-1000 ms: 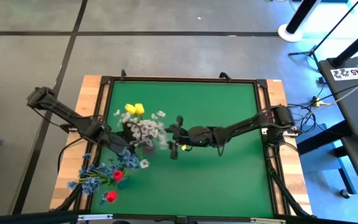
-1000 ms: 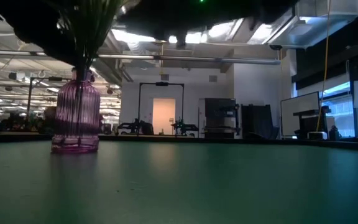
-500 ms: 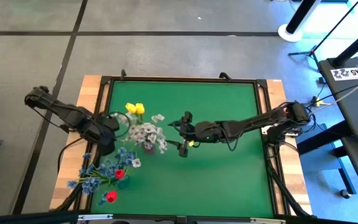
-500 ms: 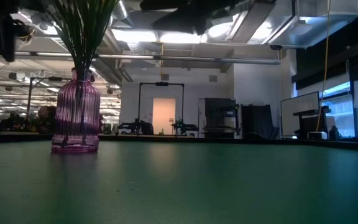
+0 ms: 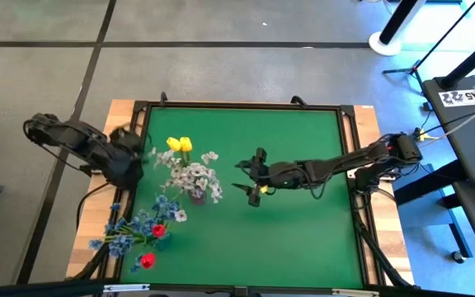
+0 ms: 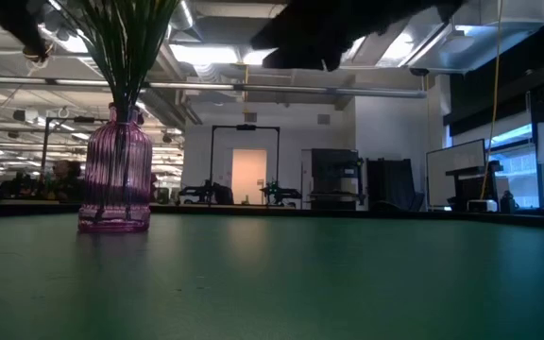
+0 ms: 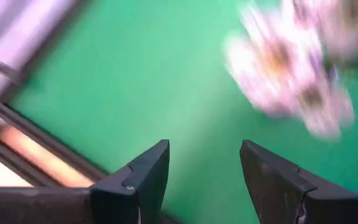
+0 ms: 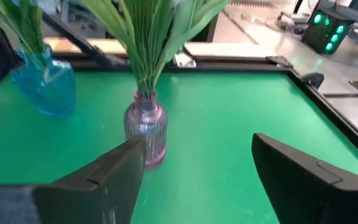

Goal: Sort flowers into vase by color
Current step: Return to Home Position

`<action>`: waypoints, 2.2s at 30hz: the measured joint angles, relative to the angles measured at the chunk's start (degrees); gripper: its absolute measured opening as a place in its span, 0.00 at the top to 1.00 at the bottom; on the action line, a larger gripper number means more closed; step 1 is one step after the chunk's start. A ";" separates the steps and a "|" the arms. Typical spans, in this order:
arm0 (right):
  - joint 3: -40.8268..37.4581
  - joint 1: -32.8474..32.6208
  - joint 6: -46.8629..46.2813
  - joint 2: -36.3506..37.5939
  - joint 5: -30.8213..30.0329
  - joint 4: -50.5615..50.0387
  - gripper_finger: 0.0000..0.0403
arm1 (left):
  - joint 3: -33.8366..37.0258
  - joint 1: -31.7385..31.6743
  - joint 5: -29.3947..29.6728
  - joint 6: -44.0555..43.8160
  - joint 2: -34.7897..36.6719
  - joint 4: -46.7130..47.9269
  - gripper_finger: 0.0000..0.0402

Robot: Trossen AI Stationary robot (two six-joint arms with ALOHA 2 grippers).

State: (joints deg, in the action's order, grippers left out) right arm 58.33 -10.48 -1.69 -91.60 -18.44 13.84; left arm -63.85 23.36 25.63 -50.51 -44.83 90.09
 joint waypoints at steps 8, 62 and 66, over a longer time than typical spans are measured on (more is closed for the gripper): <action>-2.59 -0.04 1.87 5.99 1.28 2.68 0.32 | -4.71 -3.09 14.59 16.81 7.35 -16.46 0.52; -57.49 22.01 1.18 56.97 12.61 32.95 0.32 | 63.45 -17.23 -8.04 48.07 44.39 -95.23 0.98; -57.49 22.14 0.87 68.61 13.01 18.42 0.32 | 63.45 -17.23 -7.98 47.72 44.38 -95.41 0.98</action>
State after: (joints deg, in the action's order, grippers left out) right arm 0.84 11.66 -0.82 -22.99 -5.42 32.25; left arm -0.40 6.13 17.65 -2.79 -0.45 -5.32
